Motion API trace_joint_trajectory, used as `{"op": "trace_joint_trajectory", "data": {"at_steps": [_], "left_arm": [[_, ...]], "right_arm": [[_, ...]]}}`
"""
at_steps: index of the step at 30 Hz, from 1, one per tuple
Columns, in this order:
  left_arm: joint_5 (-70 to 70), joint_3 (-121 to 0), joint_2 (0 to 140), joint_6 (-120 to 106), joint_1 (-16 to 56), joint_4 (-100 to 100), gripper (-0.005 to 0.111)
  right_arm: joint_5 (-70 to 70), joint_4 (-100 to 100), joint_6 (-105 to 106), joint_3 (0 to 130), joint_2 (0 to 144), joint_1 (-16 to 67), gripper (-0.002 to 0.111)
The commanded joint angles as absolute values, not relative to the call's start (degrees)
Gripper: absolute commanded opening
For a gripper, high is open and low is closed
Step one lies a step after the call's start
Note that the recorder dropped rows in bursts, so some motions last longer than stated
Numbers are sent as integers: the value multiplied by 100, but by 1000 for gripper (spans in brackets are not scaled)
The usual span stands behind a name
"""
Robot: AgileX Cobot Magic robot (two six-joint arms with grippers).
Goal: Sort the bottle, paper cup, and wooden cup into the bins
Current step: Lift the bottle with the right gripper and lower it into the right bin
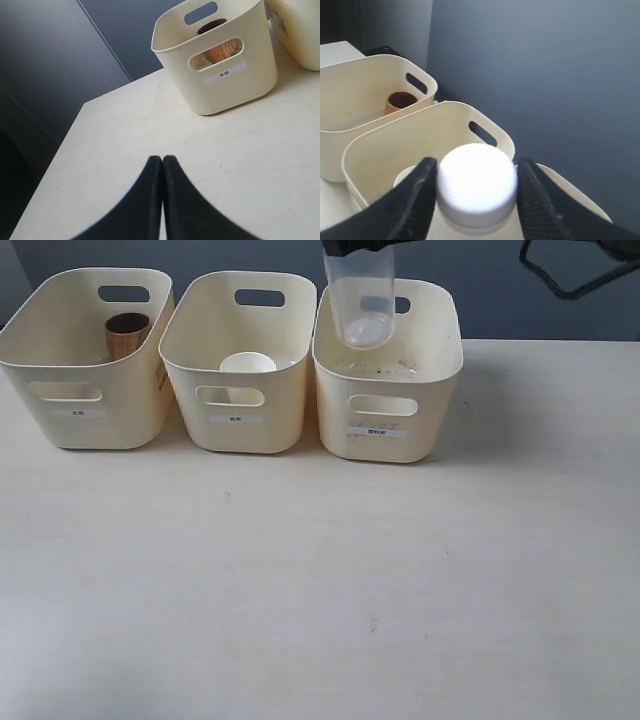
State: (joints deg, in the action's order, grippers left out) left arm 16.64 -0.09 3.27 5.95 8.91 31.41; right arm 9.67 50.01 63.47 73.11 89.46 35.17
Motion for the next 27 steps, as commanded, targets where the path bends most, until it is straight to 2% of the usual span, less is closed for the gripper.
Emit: {"op": "trace_joint_trajectory", "data": {"at_steps": [1, 5, 8, 11, 13, 16, 21, 27], "left_arm": [[1631, 0, 308, 629, 922, 3117, 0], [1631, 0, 308, 629, 922, 3117, 0], [1631, 0, 308, 629, 922, 3117, 0], [1631, 0, 308, 629, 922, 3117, 0], [1631, 0, 308, 629, 922, 3117, 0], [1631, 0, 308, 629, 922, 3117, 0], [1631, 0, 308, 629, 922, 3117, 0], [1631, 0, 308, 629, 922, 3117, 0]], "right_arm": [[832, 5492, 6551, 7288, 9018, 3037, -1], [784, 6787, 7696, 7300, 9447, 2744, -1], [890, 8496, 9515, 7487, 9832, 2729, -1], [1651, 9995, 10976, 7690, 10146, 2624, -1], [2148, 9995, 10951, 7832, 10356, 2458, -1], [1402, 9995, 10937, 7857, 10558, 2457, -1], [2113, 9995, 11086, 7906, 10734, 2335, -1], [1911, 9995, 11137, 7976, 11078, 2335, -1]]}}
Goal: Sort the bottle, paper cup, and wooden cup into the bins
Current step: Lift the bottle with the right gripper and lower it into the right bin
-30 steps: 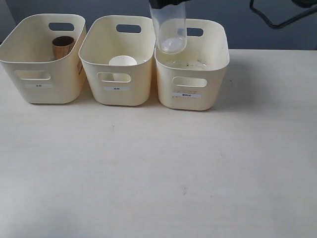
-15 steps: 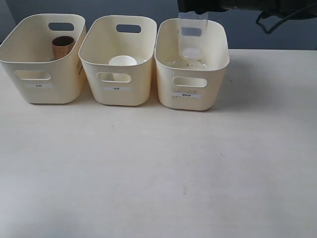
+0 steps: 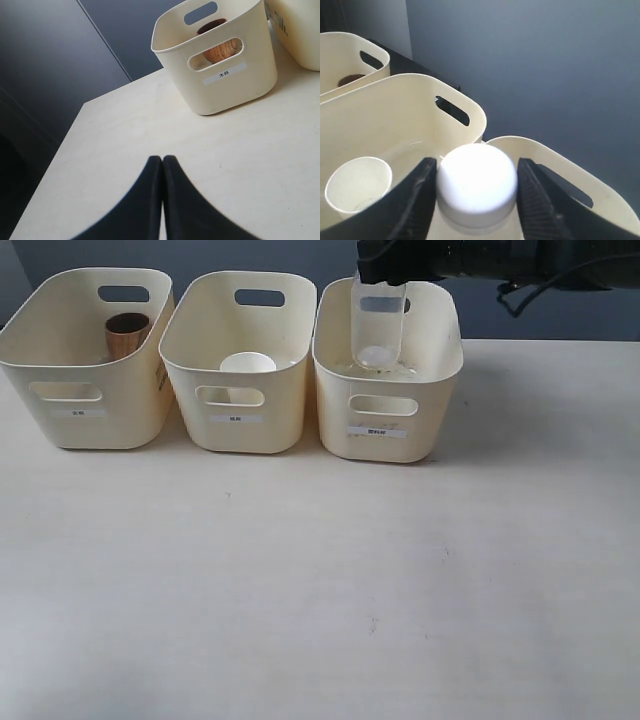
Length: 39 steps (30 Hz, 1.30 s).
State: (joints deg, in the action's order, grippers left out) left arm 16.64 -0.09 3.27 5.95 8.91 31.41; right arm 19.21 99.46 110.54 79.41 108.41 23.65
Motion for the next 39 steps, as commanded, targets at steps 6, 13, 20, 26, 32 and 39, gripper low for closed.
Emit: {"op": "trace_joint_trajectory", "data": {"at_steps": [6, 13, 20, 26, 32, 39], "left_arm": [[1631, 0, 308, 629, 922, 3117, 0], [1631, 0, 308, 629, 922, 3117, 0], [1631, 0, 308, 629, 922, 3117, 0], [1631, 0, 308, 629, 922, 3117, 0], [1631, 0, 308, 629, 922, 3117, 0], [1631, 0, 308, 629, 922, 3117, 0]], "right_arm": [[2001, 9995, 11254, 7976, 11393, 2335, -1], [1914, 9995, 11188, 7976, 11397, 2335, 0], [1730, 9995, 10941, 7976, 11397, 2335, 36], [1586, 9995, 10832, 7976, 11397, 2335, 45], [1612, 9995, 10806, 7976, 11397, 2335, 48], [1586, 9995, 10657, 7976, 11386, 2335, 68]]}}
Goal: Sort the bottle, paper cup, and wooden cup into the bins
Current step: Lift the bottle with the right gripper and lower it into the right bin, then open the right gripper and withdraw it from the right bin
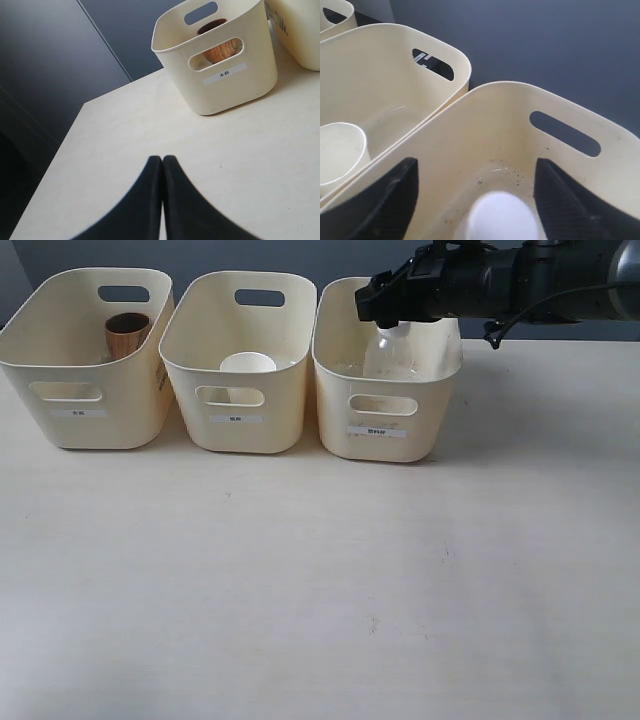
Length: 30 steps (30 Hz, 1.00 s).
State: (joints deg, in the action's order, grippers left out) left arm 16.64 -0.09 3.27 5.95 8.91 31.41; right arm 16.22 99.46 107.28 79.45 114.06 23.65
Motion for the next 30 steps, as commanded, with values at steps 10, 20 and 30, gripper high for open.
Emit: {"op": "trace_joint_trajectory", "data": {"at_steps": [10, 20, 30], "left_arm": [[1631, 0, 308, 629, 922, 3117, 0], [1631, 0, 308, 629, 922, 3117, 0], [1631, 0, 308, 629, 922, 3117, 0]], "right_arm": [[1586, 9995, 10596, 7965, 11077, 2335, 63], [449, 9995, 10848, 6884, 9343, 2335, 1], [378, 9995, 10836, 5123, 6829, 2335, 1]]}}
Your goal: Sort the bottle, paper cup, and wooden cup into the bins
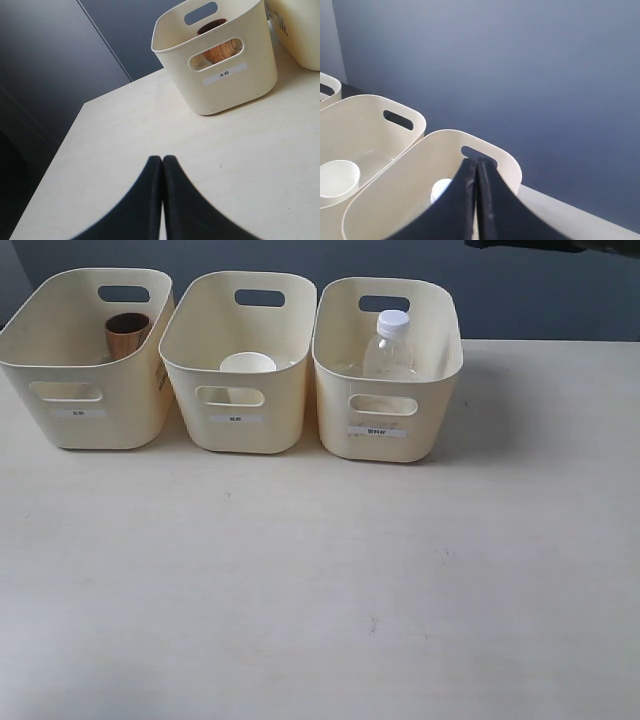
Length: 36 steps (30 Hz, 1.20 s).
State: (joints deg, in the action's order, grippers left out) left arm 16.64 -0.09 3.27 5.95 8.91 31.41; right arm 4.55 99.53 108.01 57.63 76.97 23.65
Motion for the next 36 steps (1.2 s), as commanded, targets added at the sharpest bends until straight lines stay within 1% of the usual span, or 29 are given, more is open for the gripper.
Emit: {"op": "trace_joint_trajectory", "data": {"at_steps": [1, 9, 16, 22, 33, 36], "left_arm": [[1631, 0, 308, 629, 922, 3117, 0], [1631, 0, 308, 629, 922, 3117, 0], [1631, 0, 308, 629, 922, 3117, 0], [1631, 0, 308, 629, 922, 3117, 0], [1631, 0, 308, 629, 922, 3117, 0], [1631, 0, 308, 629, 922, 3117, 0]], "right_arm": [[338, 9995, 10836, 4899, 6532, 2335, 1], [47, 9995, 10546, 3465, 4373, 2335, 1], [89, 9995, 10547, 3293, 3380, 2335, 1], [89, 9995, 10547, 3293, 3091, 2335, 1], [31, 9995, 10547, 3293, 3095, 2319, 1], [169, 9995, 10547, 3293, 3044, 1985, 1]]}}
